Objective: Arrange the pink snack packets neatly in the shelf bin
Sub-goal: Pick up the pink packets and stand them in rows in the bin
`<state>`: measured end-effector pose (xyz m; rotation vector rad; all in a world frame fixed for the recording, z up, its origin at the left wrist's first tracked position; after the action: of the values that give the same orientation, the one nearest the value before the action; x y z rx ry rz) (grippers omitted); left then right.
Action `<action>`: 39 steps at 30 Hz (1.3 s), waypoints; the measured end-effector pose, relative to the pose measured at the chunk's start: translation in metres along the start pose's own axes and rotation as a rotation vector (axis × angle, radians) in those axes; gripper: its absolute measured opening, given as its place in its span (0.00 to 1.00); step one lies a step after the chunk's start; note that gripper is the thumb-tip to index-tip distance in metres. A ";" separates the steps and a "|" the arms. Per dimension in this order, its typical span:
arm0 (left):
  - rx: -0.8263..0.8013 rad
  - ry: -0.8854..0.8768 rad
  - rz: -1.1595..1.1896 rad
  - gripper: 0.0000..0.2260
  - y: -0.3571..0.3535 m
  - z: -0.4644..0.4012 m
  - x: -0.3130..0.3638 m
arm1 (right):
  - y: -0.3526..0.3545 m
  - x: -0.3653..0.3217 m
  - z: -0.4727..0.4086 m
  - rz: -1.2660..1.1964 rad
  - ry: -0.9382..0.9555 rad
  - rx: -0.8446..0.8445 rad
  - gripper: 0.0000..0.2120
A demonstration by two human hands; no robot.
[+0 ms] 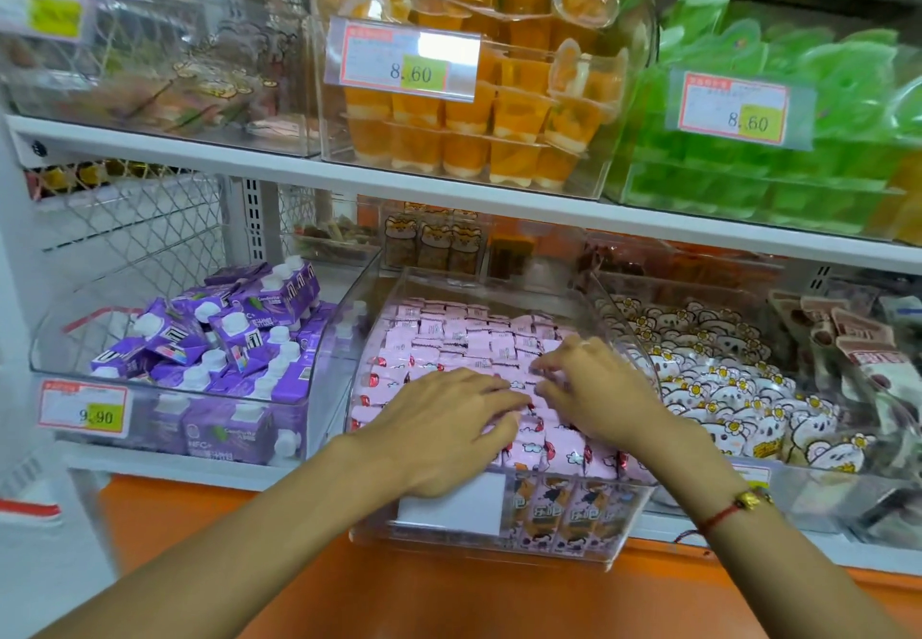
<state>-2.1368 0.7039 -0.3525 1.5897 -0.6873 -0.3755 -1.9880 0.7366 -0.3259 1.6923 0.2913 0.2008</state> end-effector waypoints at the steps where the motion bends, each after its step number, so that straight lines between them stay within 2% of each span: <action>1: 0.008 -0.001 0.002 0.19 0.000 0.000 0.000 | 0.001 0.000 -0.001 0.000 -0.008 -0.003 0.13; 9: -0.066 0.049 -0.021 0.20 -0.004 0.000 -0.003 | 0.002 -0.003 0.000 0.050 0.023 0.157 0.10; 13: -0.099 0.050 -0.045 0.20 -0.004 -0.002 -0.002 | 0.006 -0.005 0.003 0.057 0.067 0.349 0.12; 16: -0.104 0.052 -0.060 0.21 -0.005 -0.002 -0.002 | 0.023 -0.005 0.011 -0.109 0.048 0.589 0.10; 19: -0.099 0.049 -0.052 0.20 -0.004 0.000 -0.002 | 0.044 0.003 0.021 -0.438 -0.038 0.841 0.08; 21: -0.061 0.051 0.028 0.19 -0.001 0.001 -0.001 | 0.049 0.012 0.027 -0.661 -0.126 0.930 0.08; 23: 0.056 0.092 0.277 0.19 0.007 0.002 -0.002 | 0.046 0.021 0.029 -0.895 -0.223 0.902 0.08; 25: 0.235 0.144 0.583 0.22 0.018 0.004 -0.004 | 0.038 0.024 0.029 -1.083 -0.321 0.778 0.09; 26: 0.325 0.120 0.655 0.24 0.024 0.006 -0.003 | 0.034 0.023 0.029 -1.149 -0.352 0.708 0.09; 29: 0.464 -0.076 0.448 0.29 0.037 0.009 0.011 | 0.028 0.011 0.028 -1.234 -0.367 0.565 0.09; 31: 0.493 -0.133 0.330 0.24 0.039 0.012 0.017 | 0.026 0.005 0.027 -1.250 -0.362 0.515 0.11; 33: 0.526 -0.112 0.391 0.20 0.040 0.013 0.015 | 0.026 0.003 0.027 -1.311 -0.342 0.478 0.11; 36: 0.531 0.014 0.794 0.14 0.041 0.012 0.001 | 0.028 0.002 0.026 -1.507 -0.286 0.371 0.11; 39: 0.389 0.236 1.519 0.08 0.031 0.007 -0.007 | 0.026 -0.001 0.025 -1.594 -0.255 0.241 0.15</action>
<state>-2.1531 0.7026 -0.3247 1.0075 -1.5874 1.0864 -1.9797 0.7098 -0.3035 1.2382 1.3728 -1.2405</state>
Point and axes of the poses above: each hand's wrist, its own z-axis away from the middle knuckle, its own y-axis out of the back of the hand, x = y × z, the point moved 4 cm from there along -z, towards the middle knuckle, and after that the axes turned 8 degrees about -x, right-handed, at the moved point
